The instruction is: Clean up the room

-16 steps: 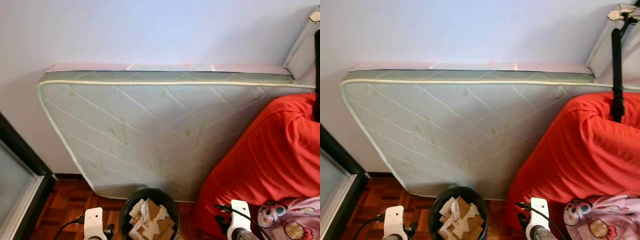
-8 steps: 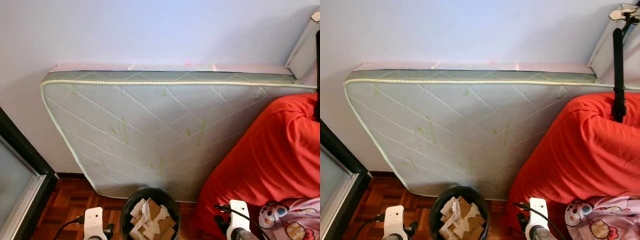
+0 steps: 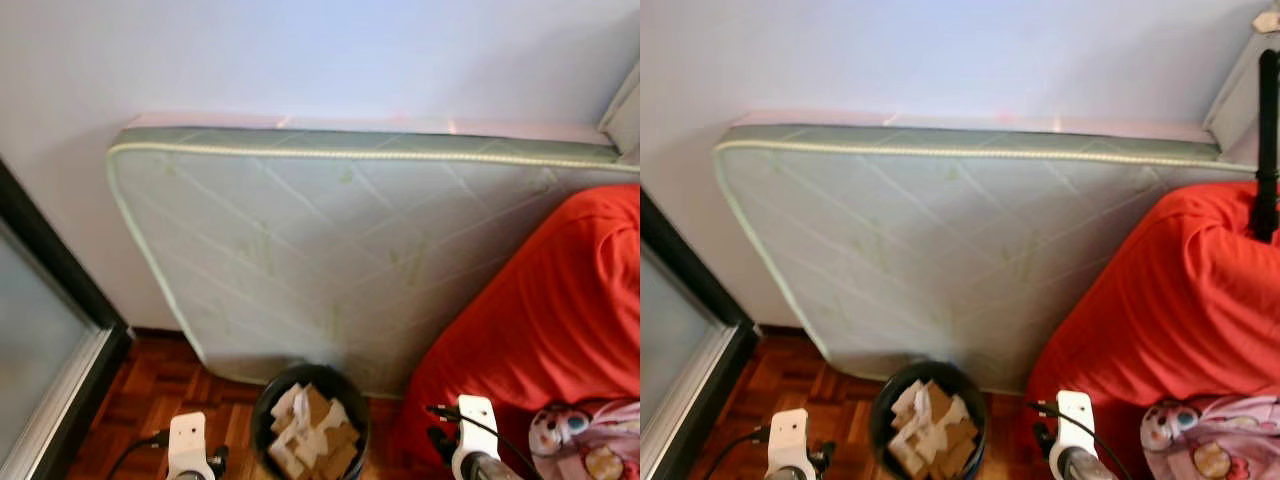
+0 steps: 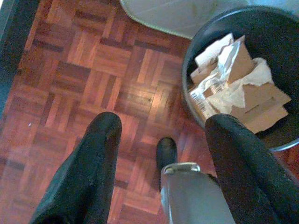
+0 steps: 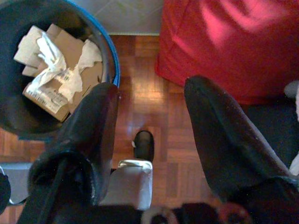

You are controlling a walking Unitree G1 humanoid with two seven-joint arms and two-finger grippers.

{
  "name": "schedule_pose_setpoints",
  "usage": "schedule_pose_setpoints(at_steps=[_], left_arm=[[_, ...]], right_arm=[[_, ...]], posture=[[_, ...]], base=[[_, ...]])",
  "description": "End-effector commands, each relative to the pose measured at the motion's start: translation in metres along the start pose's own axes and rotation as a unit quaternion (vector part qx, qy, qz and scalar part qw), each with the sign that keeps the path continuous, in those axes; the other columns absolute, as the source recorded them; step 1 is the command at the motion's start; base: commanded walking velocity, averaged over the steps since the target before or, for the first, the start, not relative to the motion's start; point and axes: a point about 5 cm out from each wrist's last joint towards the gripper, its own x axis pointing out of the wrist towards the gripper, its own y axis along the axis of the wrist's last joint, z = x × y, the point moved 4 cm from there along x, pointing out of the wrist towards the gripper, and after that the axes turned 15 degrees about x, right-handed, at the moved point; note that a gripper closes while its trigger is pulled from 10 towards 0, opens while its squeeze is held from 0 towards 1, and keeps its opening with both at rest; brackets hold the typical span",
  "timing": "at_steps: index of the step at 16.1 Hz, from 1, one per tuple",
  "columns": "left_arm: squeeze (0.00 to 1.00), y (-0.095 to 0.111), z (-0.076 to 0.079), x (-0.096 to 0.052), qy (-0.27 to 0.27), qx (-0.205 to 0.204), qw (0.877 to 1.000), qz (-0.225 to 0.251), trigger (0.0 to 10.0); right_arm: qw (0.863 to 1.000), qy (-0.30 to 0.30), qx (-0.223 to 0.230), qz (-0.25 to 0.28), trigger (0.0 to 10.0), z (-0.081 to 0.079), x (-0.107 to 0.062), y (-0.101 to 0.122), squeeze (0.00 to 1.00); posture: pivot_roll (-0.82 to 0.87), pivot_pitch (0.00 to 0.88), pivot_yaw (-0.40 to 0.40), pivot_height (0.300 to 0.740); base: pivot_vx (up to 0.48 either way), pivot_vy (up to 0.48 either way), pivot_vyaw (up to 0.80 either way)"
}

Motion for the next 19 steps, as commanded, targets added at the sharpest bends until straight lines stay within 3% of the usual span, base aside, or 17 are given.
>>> schedule_pose_setpoints(at_steps=[1,5,15,19], left_arm=[[0.00,-0.0052,-0.0018,-0.0008,0.003,0.008,1.000,-0.010,10.0],[0.00,-0.0066,-0.0013,-0.0011,0.002,0.011,1.000,-0.012,10.0],[0.00,-0.0076,-0.0007,-0.0015,0.004,0.010,1.000,-0.012,10.0],[0.00,-0.0065,-0.0013,-0.0013,0.007,0.012,1.000,-0.011,10.0]], right_arm=[[1.000,0.002,-0.002,-0.007,10.0,-0.0003,-0.0003,-0.0038,0.00],[1.000,0.003,-0.005,-0.009,10.0,-0.0003,-0.0005,-0.0048,0.00],[1.000,0.001,-0.006,-0.017,10.0,0.0007,-0.0007,-0.0073,0.00],[1.000,0.004,-0.008,-0.020,10.0,-0.0002,-0.0005,-0.0071,0.00]], posture=[[-0.03,0.000,0.010,0.740],[-0.04,0.000,0.012,0.740],[-0.04,0.000,0.012,0.740],[-0.04,0.000,0.008,0.740]], base=[[-0.244,0.000,0.00],[-0.247,0.000,0.00],[0.000,0.000,0.00],[0.000,0.000,-0.74]])
